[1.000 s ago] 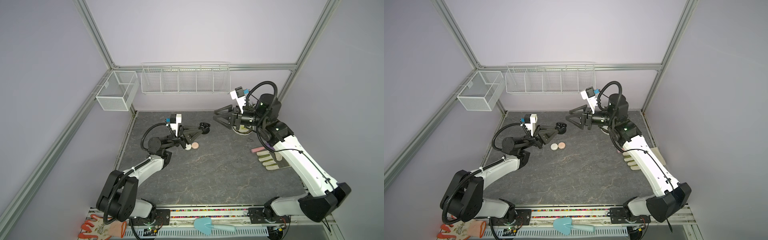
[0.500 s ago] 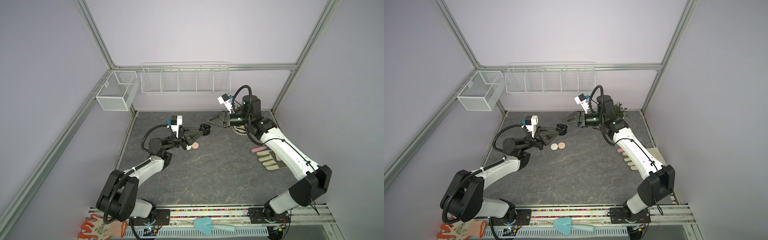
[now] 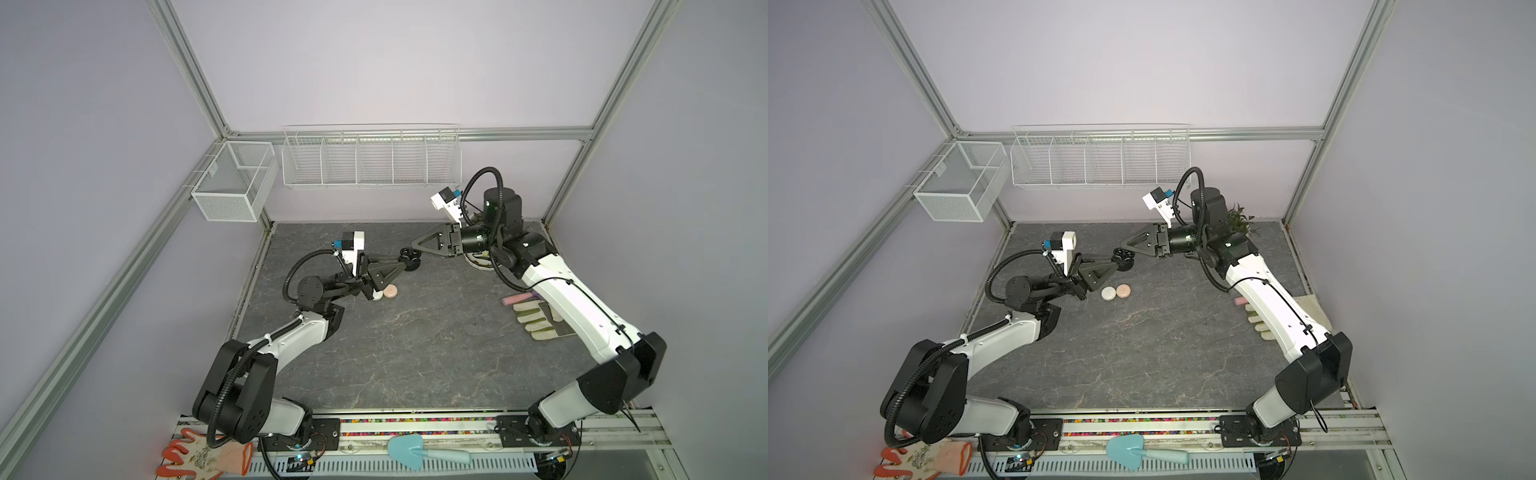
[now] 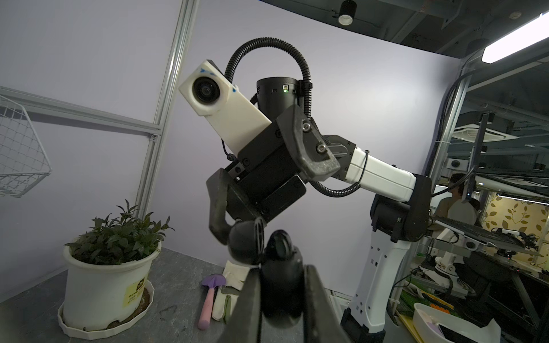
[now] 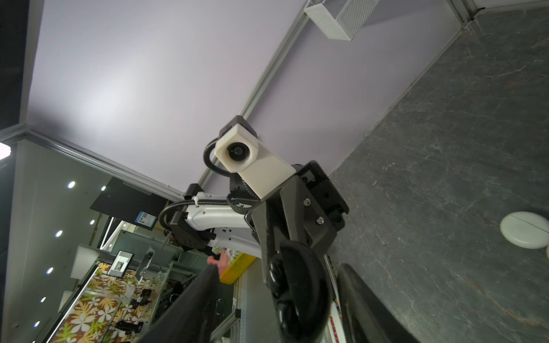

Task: Insert wireless bluetooth earbuds into charging case
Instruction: Close the charging case, then place the charging case at the center of the table.

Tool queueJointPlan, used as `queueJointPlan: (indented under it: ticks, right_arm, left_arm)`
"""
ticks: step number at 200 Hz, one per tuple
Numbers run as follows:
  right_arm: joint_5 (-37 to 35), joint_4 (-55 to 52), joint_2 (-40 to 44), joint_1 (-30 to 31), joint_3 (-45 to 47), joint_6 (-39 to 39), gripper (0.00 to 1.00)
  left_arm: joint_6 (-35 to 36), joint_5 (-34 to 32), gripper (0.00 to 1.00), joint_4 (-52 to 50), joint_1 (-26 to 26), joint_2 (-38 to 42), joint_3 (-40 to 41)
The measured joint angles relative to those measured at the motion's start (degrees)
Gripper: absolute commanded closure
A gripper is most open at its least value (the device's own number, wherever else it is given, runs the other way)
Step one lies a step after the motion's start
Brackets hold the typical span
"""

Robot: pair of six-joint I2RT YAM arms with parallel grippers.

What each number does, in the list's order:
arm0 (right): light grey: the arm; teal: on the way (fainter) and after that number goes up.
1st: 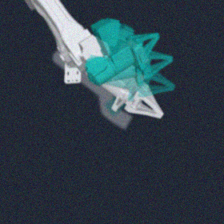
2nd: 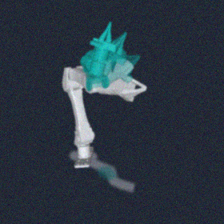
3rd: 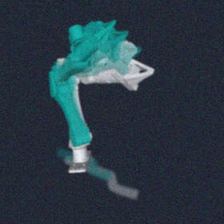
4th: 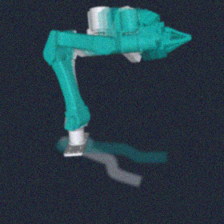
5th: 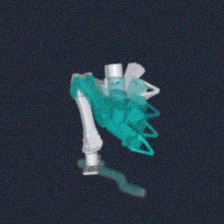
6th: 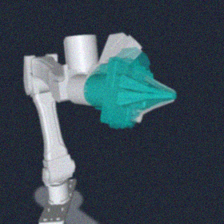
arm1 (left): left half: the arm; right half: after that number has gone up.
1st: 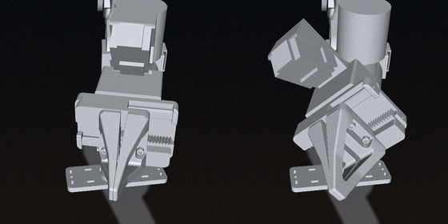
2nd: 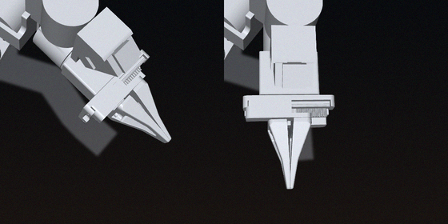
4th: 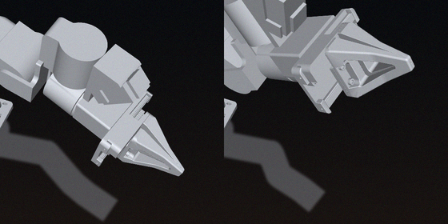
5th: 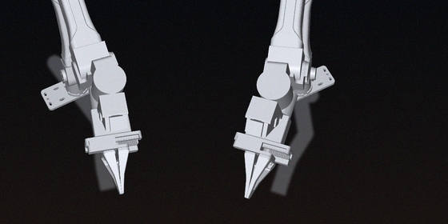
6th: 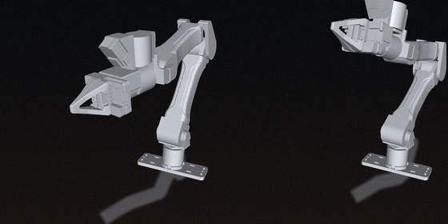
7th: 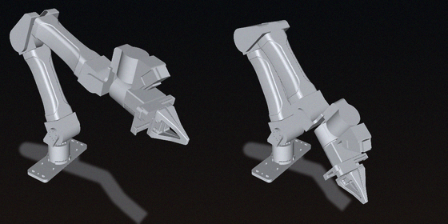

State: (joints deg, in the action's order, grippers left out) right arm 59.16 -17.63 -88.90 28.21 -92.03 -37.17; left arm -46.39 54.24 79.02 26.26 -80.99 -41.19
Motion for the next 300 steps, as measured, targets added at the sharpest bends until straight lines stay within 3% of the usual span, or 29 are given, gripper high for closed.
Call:
queueJointPlan:
  ticks: [34, 78, 167, 200, 226, 246, 300]
  right_arm:
    - [0.1, -2.6, 0.0, 0.1, 0.0, 0.8, 0.31]
    - [1.9, -2.1, 0.0, 1.2, -0.1, -0.5, 0.40]
    - [-0.7, -3.6, 2.6, 1.5, -0.2, 2.7, 0.38]
    - [-11.8, -11.0, 6.4, 1.2, 2.5, 12.5, 0.32]
    - [-25.5, -9.7, 12.1, 2.1, 13.8, 20.1, 0.30]
    - [-33.4, -8.2, 11.1, 2.9, 20.4, 24.8, 0.29]
    - [-40.8, -4.7, 5.5, -0.4, 25.6, 30.7, 0.28]
  left_arm:
    - [0.0, 0.0, 1.00, 0.0, 0.0, 0.0, 0.3]
    - [-0.1, 0.0, 1.00, 0.3, 0.0, 0.0, 0.3]
    - [-3.8, 0.0, 1.00, 2.4, -0.5, -1.7, 0.3]
    - [-7.5, -4.1, 1.00, 2.0, -3.8, -4.5, 4.6]
    - [-11.2, -9.2, 1.00, 0.0, -11.2, -10.4, 12.8]
    - [-12.8, -12.7, 1.00, -4.8, -17.0, -15.1, 17.1]
    - [-10.8, -16.8, 1.00, -19.3, -21.4, -18.4, 17.7]
